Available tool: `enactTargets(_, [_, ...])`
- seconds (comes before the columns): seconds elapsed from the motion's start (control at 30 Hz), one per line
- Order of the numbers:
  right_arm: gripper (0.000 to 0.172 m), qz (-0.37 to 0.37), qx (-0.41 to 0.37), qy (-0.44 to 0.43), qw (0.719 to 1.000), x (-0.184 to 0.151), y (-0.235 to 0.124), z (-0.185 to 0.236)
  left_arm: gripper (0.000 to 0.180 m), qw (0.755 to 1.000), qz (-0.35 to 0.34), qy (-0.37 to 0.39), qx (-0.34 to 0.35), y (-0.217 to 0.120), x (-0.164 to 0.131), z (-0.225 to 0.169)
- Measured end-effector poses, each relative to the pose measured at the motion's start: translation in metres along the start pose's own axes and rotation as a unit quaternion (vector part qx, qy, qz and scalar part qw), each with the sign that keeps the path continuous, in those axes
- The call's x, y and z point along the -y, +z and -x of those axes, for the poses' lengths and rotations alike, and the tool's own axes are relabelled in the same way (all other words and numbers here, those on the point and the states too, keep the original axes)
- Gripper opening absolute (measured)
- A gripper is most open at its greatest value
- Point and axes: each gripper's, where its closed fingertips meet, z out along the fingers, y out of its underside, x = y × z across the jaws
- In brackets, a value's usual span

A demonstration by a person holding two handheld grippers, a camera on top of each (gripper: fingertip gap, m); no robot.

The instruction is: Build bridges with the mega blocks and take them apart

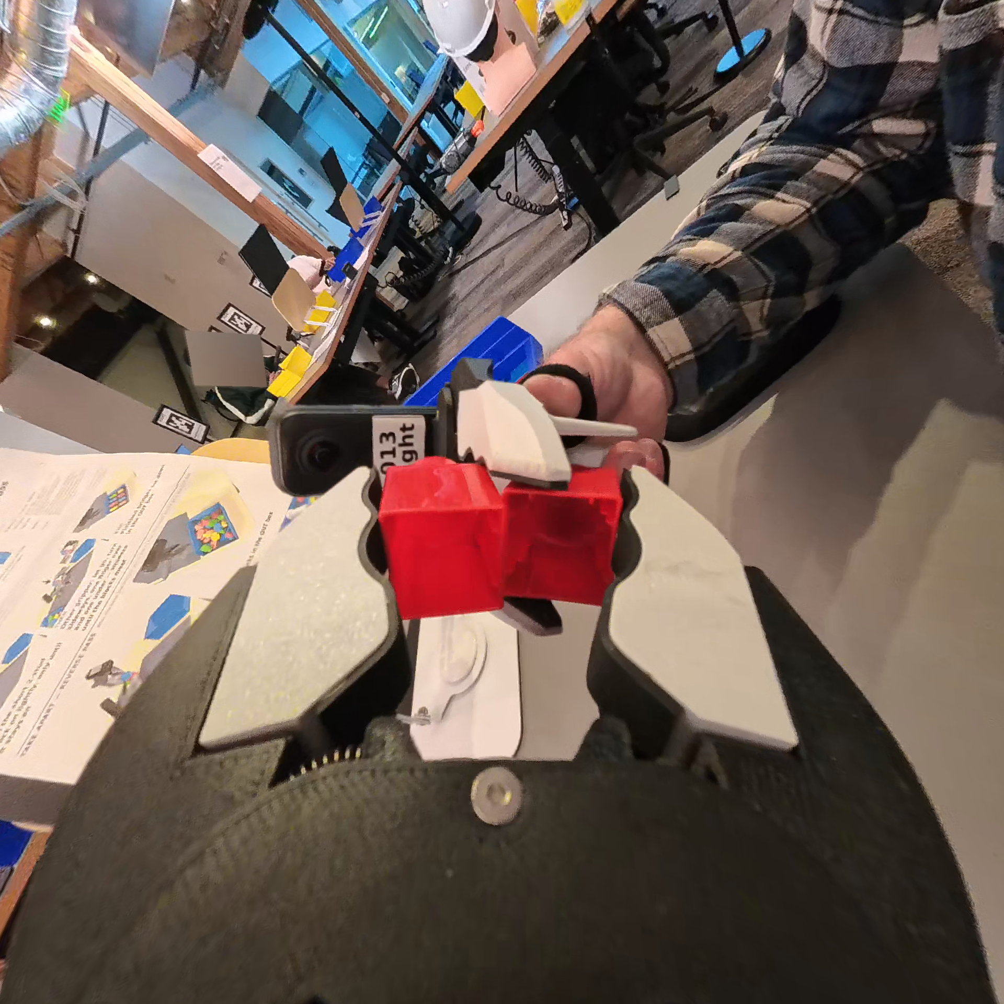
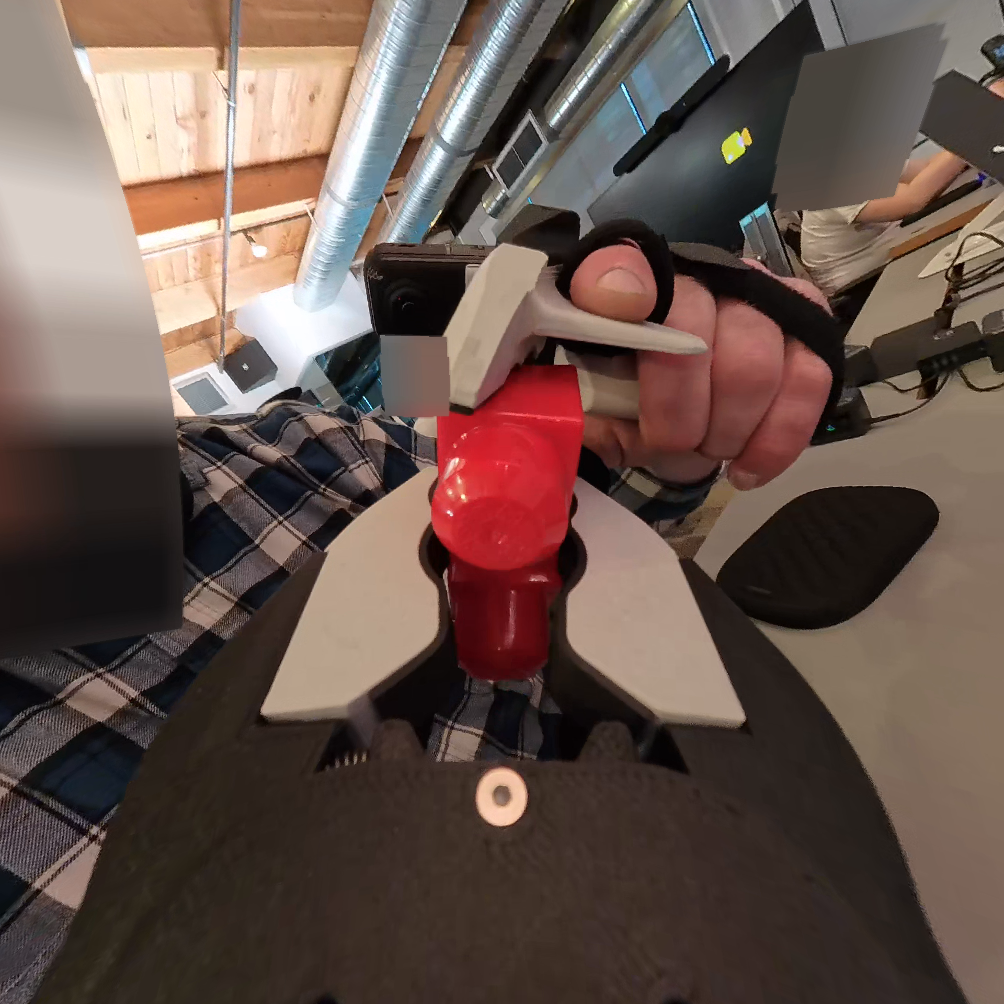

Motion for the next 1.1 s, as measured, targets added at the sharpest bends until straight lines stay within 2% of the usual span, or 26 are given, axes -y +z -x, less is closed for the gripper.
enactTargets(0.17, [0.045,0.029,-0.008,-0.004,1.0,0.001,0.007,0.003,0.08,1.0,-0.021,-0.017,0.015,-0.01,0.006,0.004])
enactTargets(0.27, [0.05,0.02,-0.017,-0.001,1.0,0.006,0.001,0.002,0.079,0.998,-0.042,-0.028,0.032,-0.019,0.01,0.01])
enactTargets(0.33, [0.049,0.016,-0.015,0.007,1.0,0.004,-0.004,0.004,0.079,0.997,-0.051,-0.03,0.047,-0.024,0.012,0.014])
enactTargets(0.4, [0.036,0.017,-0.01,0.007,1.0,0.0,-0.006,0.006,0.08,0.997,-0.056,-0.036,0.047,-0.025,0.012,0.014])
enactTargets(0.57, [0.035,0.021,-0.02,-0.002,1.0,0.0,-0.006,0.006,0.081,0.996,-0.067,-0.038,0.042,-0.023,0.011,0.011])
enactTargets(0.73, [0.034,0.04,-0.019,0.0,0.999,-0.002,-0.005,0.007,0.083,0.998,-0.047,-0.032,0.013,-0.018,0.008,0.001])
enactTargets(1.03, [0.035,0.0,0.019,0.016,1.0,0.001,0.0,0.009,0.079,0.996,-0.065,-0.047,0.024,-0.024,0.014,0.002])
enactTargets(1.1, [0.055,-0.016,0.01,0.014,1.0,0.004,0.001,0.005,0.079,0.995,-0.078,-0.057,0.021,-0.025,0.015,0.001])
